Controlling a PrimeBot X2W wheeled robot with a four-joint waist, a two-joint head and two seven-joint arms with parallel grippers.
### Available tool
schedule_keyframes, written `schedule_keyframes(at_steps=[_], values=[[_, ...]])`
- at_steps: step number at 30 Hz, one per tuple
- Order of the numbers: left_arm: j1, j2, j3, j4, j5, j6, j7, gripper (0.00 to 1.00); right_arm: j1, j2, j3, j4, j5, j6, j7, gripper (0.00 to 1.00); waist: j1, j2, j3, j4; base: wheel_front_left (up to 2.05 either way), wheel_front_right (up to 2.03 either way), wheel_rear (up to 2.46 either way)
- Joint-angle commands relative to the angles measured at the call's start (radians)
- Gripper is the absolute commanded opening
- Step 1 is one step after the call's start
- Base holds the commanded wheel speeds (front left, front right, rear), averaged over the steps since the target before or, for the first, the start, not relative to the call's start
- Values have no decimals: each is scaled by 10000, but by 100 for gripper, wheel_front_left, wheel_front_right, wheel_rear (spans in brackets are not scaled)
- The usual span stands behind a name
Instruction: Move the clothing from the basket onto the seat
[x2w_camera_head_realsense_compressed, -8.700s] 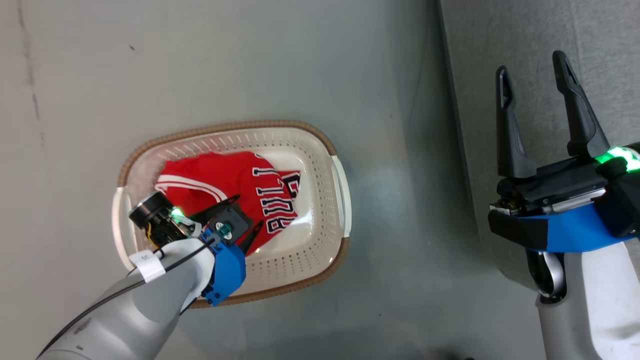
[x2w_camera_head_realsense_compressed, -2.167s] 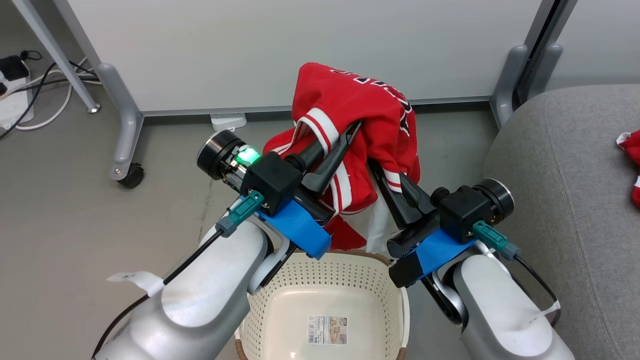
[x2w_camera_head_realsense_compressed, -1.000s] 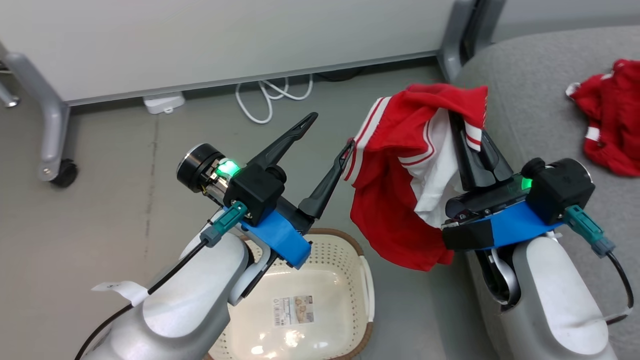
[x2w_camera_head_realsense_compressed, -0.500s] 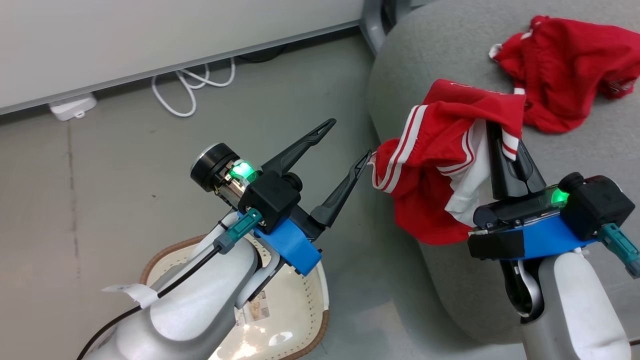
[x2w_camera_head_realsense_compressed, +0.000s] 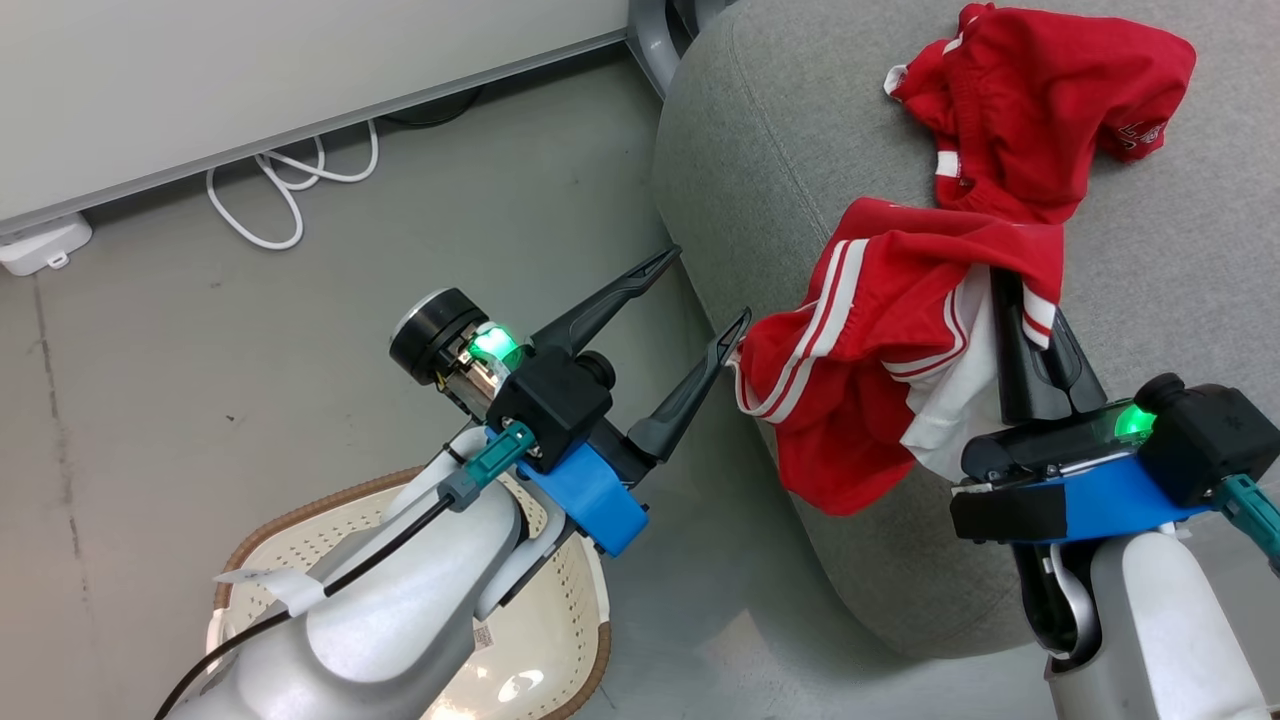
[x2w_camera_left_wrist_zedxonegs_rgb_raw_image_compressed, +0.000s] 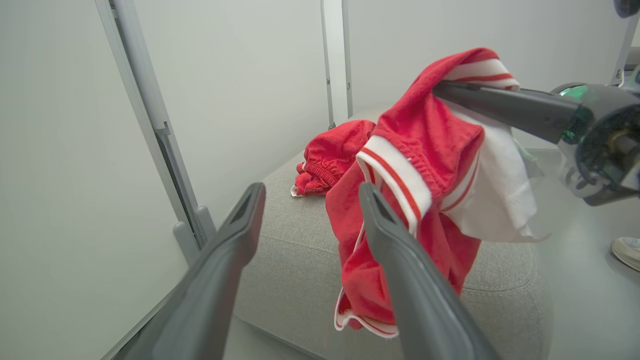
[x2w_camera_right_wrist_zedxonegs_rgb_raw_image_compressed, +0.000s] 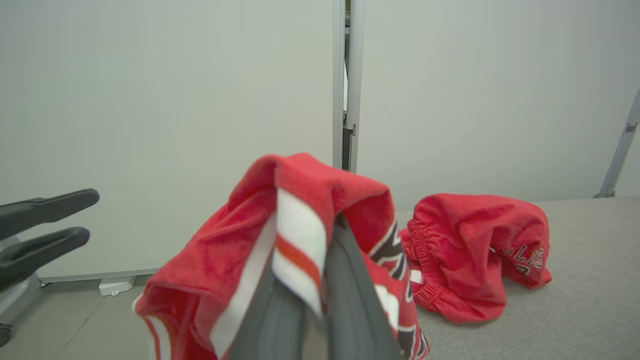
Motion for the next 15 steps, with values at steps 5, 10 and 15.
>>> schedule_keyframes(at_steps=[5,10,15], values=[[-147,43,-19,42,-59,-23,-43,100,74,19,-91,-93,-22,5,-8,0,0,0,1,43,0,0,0],[-230,86,44,-23,-62,82,-58,100,-454,19,-135,-247,-281,5,-8,0,0,0,142,187,0,0,0],[-533,283,154,-222,33,147,28,100,-1742,-117,-521,-451,-592,5,-8,0,0,0,708,327,0,0,0]])
